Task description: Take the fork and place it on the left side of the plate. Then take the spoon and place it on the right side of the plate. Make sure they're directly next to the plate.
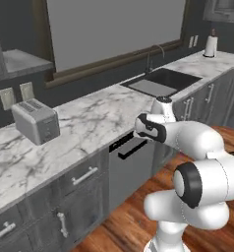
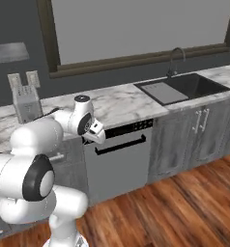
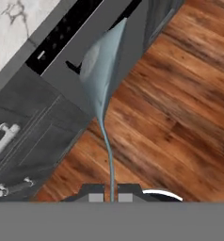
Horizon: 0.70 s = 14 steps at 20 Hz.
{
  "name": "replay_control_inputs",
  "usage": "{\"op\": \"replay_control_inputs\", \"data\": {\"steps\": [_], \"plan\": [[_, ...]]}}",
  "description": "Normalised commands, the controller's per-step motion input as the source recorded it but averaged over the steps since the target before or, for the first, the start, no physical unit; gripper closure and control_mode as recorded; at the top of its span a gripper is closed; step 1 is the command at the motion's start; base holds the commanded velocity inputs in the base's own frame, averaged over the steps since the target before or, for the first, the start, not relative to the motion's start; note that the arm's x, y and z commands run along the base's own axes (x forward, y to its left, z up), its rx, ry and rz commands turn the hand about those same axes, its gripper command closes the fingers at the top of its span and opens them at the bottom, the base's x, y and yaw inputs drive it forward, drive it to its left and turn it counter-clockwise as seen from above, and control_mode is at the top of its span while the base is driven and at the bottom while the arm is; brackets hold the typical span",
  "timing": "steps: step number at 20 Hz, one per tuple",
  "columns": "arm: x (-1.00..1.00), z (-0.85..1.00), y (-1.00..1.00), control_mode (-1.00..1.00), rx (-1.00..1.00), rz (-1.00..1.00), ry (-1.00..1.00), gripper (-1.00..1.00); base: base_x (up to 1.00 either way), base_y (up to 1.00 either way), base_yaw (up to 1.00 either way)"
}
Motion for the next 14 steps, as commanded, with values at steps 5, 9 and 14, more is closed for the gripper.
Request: {"op": "replay_control_inputs", "data": {"steps": [5,9,14], "plan": [[0.0,0.0,0.0,1.0,0.0,0.0,0.0,1.0,0.7,-0.53,-0.46],[0.0,0.0,0.0,1.0,0.0,0.0,0.0,1.0,0.32,-0.28,-0.64],[0.0,0.0,0.0,1.0,0.0,0.0,0.0,1.0,0.3,-0.25,-0.66]]}}
